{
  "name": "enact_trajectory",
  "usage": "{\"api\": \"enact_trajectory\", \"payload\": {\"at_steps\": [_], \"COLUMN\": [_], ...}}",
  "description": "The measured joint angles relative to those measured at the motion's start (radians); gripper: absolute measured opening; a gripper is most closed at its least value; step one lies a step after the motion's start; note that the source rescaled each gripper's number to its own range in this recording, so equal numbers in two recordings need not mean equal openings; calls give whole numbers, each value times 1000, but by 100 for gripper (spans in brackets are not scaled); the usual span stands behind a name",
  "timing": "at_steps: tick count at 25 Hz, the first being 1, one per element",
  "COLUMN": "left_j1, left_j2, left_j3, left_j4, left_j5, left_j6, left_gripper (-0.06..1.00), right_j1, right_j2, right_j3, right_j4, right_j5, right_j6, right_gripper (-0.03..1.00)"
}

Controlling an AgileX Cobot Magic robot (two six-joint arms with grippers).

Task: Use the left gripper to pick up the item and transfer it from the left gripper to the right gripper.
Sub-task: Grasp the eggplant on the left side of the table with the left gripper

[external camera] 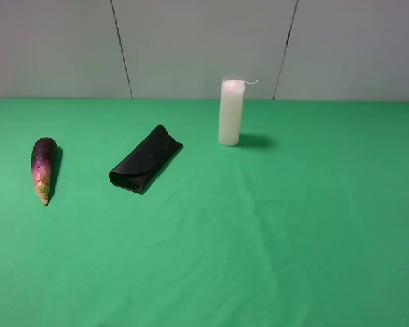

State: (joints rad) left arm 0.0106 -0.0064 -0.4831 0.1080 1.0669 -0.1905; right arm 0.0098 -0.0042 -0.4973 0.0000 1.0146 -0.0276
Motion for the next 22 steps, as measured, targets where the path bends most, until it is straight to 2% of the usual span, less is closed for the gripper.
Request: {"api": "enact_trajectory", "payload": {"at_steps": [5, 9, 22], "left_j1": [0, 0, 0], "left_j2": [-1, 62, 493], "left_j3": [-8, -65, -180], "left_j4": [0, 0, 1], "left_j5": [10, 42, 11], "left_j6": [0, 0, 0], "left_gripper": [98, 98, 98], "right_j1": [0, 0, 0], "right_j2": [0, 0, 0], "right_j3": [0, 0, 0], "right_j4": [0, 0, 0], "right_j5": [0, 0, 0], "right_j6": [0, 0, 0], "right_gripper": [100, 100, 100]}}
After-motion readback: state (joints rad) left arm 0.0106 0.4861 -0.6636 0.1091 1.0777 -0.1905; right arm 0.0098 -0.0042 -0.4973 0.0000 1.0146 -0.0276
